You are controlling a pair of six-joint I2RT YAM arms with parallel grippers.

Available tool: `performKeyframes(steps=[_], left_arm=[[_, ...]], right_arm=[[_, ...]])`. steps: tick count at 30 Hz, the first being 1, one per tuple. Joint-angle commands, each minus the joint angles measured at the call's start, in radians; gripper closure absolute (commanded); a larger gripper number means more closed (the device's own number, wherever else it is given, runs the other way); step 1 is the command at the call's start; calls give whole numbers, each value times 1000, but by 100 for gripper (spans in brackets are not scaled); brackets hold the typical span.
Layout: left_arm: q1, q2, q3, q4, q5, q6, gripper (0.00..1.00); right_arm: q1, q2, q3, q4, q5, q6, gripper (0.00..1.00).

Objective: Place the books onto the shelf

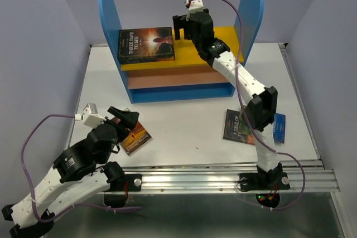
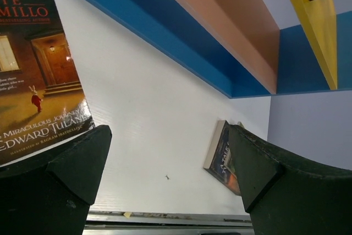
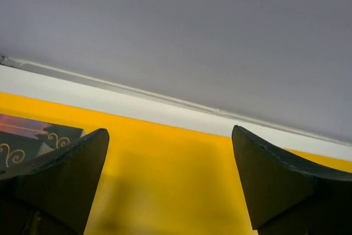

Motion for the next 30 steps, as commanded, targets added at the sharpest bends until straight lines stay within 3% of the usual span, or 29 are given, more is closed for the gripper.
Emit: performKeyframes(steps=[1, 7, 13, 16, 20, 22, 24, 25, 26, 28, 30], left_arm=[[-1, 92, 77, 132, -1, 109, 1], [0, 238, 191, 290, -10, 255, 1], [14, 440, 350, 413, -9, 381, 1], [74, 551, 445, 456, 93, 471, 1], [264, 689, 510, 551, 324, 555, 2], [302, 732, 536, 563, 378, 575, 7], [333, 792, 585, 556, 419, 600, 29], [336, 807, 599, 554, 436, 605, 48], [341, 821, 611, 545, 437, 606, 58], [352, 846, 634, 544, 444, 611, 74], [356, 850, 633, 548, 444, 611, 83]], right_arm=[[30, -188, -85, 71, 147, 33, 0], [30, -516, -405, 54, 138, 73, 0], [30, -766, -592, -136, -42, 174, 0], [30, -932, -819, -150, -86, 244, 0], [30, -1134, -1018, -150, -66, 366, 0], [30, -1181, -1071, -165, -72, 383, 0], [30, -1214, -1117, -198, -65, 403, 0], [30, -1239, -1126, -211, -65, 403, 0], [30, -1248, -1131, -226, -47, 407, 0], [30, -1264, -1143, -265, -33, 410, 0], [30, -1282, -1154, -292, -7, 415, 0]])
